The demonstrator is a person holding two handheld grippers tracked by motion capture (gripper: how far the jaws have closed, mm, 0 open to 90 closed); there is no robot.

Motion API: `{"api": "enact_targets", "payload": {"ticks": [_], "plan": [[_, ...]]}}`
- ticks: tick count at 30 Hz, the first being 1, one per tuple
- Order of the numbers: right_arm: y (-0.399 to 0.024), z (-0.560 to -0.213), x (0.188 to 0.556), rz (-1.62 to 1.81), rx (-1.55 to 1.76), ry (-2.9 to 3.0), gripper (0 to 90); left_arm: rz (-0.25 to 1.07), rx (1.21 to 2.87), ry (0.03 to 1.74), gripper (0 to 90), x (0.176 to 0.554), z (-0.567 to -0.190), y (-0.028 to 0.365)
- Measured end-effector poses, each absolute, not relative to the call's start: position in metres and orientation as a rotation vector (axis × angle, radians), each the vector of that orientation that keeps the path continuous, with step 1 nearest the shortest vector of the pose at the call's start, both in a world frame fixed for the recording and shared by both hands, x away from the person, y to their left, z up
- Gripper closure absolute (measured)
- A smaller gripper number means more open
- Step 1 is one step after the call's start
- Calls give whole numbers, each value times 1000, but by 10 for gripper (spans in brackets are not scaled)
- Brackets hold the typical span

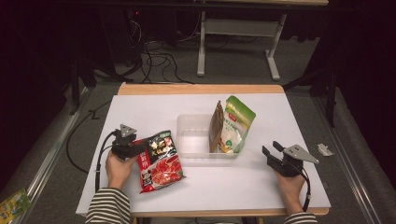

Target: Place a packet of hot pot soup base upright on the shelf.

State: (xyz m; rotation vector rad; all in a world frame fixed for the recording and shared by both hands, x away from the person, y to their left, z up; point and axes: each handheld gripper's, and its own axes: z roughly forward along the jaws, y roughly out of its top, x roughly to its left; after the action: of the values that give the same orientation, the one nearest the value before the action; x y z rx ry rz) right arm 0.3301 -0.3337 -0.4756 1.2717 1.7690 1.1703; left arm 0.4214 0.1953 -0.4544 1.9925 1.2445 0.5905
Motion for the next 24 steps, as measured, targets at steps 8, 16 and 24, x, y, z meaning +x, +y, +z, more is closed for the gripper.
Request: {"api": "enact_targets", "payload": {"ticks": [8, 16, 24], "plan": [[-333, -476, 330, 1168, 1269, 1773, 477, 521, 2050, 1253, 469, 430, -466, 197], [-333, -476, 330, 1168, 1273, 1773, 476, 496, 2087, 1236, 519, 430, -468, 198], [-334, -476, 330, 1170, 1269, 1771, 473, 505, 2127, 1222, 609, 424, -466, 201]]}}
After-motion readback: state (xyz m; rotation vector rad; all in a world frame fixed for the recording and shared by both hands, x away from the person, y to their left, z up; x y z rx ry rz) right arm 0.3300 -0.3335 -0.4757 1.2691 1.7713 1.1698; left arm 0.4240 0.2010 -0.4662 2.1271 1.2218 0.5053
